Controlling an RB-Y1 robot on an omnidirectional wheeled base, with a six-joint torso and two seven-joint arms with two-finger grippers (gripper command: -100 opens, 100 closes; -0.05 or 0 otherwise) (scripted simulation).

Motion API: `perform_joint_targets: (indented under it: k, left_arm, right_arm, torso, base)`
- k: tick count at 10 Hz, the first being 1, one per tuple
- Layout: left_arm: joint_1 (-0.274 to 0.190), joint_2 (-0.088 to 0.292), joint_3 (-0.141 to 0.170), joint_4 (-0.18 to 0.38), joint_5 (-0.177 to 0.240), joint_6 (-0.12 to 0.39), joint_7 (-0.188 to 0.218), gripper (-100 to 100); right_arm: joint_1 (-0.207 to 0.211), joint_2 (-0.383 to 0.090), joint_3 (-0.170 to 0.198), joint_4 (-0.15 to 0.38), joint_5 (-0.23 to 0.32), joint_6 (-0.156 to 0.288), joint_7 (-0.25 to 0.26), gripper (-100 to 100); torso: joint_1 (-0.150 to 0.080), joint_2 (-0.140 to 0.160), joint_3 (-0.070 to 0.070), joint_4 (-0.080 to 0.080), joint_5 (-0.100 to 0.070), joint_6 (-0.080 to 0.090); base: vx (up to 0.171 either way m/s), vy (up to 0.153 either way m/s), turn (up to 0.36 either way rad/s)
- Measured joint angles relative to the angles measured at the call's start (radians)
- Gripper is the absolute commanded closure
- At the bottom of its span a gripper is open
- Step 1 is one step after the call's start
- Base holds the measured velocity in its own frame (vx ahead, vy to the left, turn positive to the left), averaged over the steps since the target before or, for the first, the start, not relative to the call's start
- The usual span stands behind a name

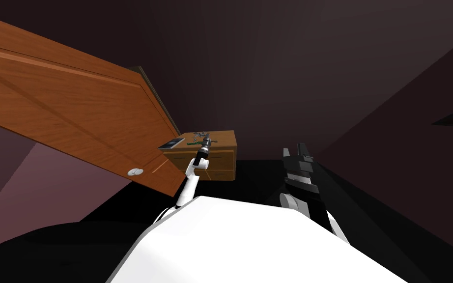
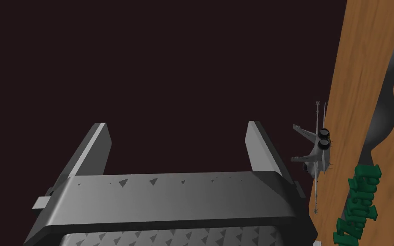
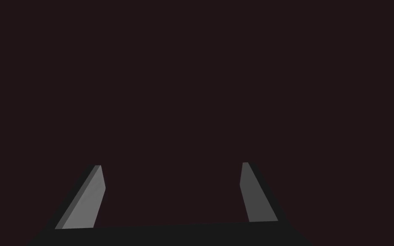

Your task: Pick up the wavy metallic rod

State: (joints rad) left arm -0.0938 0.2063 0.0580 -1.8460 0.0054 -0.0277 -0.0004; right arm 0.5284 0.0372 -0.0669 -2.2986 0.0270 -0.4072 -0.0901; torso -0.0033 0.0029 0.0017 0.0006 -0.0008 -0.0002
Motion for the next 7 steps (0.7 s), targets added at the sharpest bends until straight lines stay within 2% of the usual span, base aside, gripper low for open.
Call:
perform_joint_targets:
  k: [7]
  left_arm:
    - [-0.198,0.025,0.026,0.147,0.002,0.190,-0.006,-100]
  right_arm:
    - [0.000,0.000,0.000,0.000,0.000,0.000,0.000,0]
  torso:
    - [0.001,-0.001,0.000,0.000,0.000,0.000]
  base:
    - [-0.032,-0.035,-0.018]
